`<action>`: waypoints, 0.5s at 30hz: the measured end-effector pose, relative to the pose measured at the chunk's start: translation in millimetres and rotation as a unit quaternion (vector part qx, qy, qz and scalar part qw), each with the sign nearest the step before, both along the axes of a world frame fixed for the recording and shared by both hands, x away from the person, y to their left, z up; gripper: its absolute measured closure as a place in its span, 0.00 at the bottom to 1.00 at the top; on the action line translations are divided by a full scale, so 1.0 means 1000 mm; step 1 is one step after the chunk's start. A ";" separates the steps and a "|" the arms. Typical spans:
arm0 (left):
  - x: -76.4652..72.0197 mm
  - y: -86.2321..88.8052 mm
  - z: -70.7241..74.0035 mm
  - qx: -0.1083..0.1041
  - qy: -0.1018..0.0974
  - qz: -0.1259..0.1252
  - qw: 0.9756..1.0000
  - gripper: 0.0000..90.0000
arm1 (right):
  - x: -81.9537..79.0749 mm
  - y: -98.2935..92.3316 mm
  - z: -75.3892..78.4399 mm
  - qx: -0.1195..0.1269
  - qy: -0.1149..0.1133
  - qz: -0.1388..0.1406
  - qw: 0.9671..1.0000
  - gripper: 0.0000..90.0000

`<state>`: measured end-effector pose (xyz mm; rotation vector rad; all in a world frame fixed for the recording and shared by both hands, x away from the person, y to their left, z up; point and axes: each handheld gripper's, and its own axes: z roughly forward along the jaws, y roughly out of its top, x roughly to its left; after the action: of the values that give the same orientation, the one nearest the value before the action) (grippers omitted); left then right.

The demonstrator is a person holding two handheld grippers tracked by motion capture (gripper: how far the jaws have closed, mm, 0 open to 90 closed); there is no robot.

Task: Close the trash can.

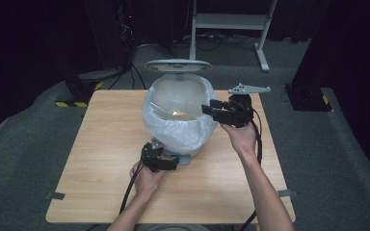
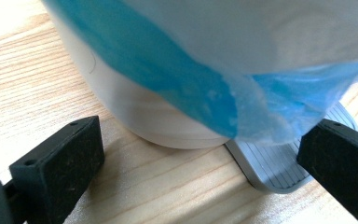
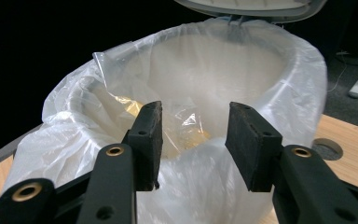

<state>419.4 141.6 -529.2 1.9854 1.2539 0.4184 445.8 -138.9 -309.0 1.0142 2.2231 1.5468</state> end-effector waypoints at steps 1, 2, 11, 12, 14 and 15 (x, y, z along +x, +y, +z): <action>0.000 0.000 0.000 0.000 0.000 0.000 1.000 0.01 | -0.001 -0.002 0.000 0.000 -0.001 -0.001 1.000 0.60; 0.000 0.000 0.000 0.000 0.000 0.000 1.000 0.01 | -0.002 -0.003 -0.001 0.000 -0.003 -0.003 1.000 0.60; 0.000 0.000 0.000 -0.003 0.000 0.000 1.000 0.01 | -0.012 -0.023 -0.009 0.020 -0.012 -0.026 0.999 0.55; 0.000 0.000 0.000 -0.003 0.000 0.001 1.000 0.01 | -0.013 -0.024 -0.010 0.021 -0.013 -0.028 0.999 0.55; 0.000 0.000 0.000 -0.004 0.000 0.001 1.000 0.01 | -0.015 -0.028 -0.012 0.023 -0.016 -0.031 0.999 0.54; 0.000 0.000 0.000 -0.004 0.000 0.001 1.000 0.01 | -0.017 -0.030 -0.014 0.024 -0.018 -0.034 0.999 0.54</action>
<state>419.4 141.8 -529.3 1.9780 1.2557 0.4150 429.1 -169.1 -322.6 1.0550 2.1141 1.5847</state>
